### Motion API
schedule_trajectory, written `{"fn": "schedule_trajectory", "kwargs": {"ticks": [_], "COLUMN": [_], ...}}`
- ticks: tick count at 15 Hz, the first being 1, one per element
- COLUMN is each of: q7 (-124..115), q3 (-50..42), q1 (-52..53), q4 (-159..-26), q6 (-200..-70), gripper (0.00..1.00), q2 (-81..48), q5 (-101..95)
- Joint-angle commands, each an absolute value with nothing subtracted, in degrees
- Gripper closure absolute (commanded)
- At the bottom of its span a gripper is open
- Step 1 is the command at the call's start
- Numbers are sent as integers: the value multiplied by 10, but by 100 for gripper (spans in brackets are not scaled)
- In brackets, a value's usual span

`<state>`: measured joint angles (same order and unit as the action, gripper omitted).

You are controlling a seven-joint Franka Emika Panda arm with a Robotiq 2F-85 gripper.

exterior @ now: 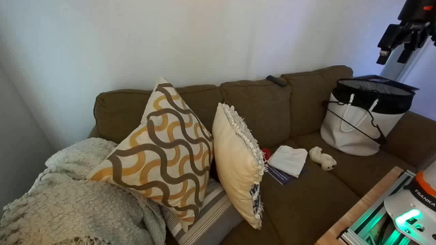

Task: Fold the towel from left to right once

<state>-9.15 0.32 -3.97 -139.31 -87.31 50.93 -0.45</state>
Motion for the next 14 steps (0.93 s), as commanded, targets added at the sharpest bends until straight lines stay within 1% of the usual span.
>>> {"fn": "schedule_trajectory", "kwargs": {"ticks": [1,9,12,14], "q7": [-90,-90,-80,-67], "q3": [5,5,-11,-12], "q1": [-42,-42,-32,-25], "q4": [-1391,-1391,-1421,-1470], "q6": [-872,-872,-920,-975], "gripper": [0,0,0,0], "q2": [508,508,507,493], "q5": [-4,-4,30,54]}}
